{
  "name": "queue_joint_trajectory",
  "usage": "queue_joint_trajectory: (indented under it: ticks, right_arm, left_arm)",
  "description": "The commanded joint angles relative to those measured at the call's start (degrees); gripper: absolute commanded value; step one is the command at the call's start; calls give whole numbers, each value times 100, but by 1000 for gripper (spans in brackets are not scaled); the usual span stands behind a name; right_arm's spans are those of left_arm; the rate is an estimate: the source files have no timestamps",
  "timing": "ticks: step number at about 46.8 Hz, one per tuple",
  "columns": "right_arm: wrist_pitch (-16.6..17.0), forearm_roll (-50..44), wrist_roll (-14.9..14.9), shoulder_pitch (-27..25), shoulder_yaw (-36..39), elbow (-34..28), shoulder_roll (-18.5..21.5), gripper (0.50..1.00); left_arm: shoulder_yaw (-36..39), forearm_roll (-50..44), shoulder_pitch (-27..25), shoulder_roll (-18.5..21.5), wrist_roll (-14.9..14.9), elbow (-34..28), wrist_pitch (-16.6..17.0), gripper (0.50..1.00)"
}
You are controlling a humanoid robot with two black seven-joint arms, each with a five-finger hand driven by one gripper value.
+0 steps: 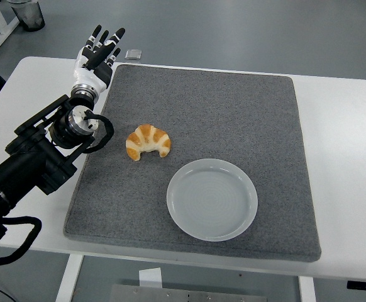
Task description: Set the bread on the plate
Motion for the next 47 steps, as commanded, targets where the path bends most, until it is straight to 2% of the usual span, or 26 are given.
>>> queue_joint_trajectory:
  ticks: [1,4,12,20,26,35,47]
  right_arm:
    - [0,0,0,0,0,0,0,952]
    - [0,0,0,0,0,0,0,952]
    - [0,0,0,0,0,0,0,952]
    - [0,0,0,0,0,0,0,952]
    - [0,0,0,0,0,0,0,952]
    - [0,0,0,0,0,0,0,954]
    - [0,0,0,0,0,0,0,952]
  left_arm:
    - [8,7,9,0,-26,-2,0,996]
    - [8,25,18,0,-166,6,-9,996]
    - [227,157,-26,18,-167,6,-96,994]
    - [587,315,-184,53,-167,15,-26,994]
    - [1430,833,-553,97,-167,130,26,996]
    - [2143,1484,-957,220,-132,77,466,994]
    - [4102,1756,-1695,861,-88,-301,404,996]
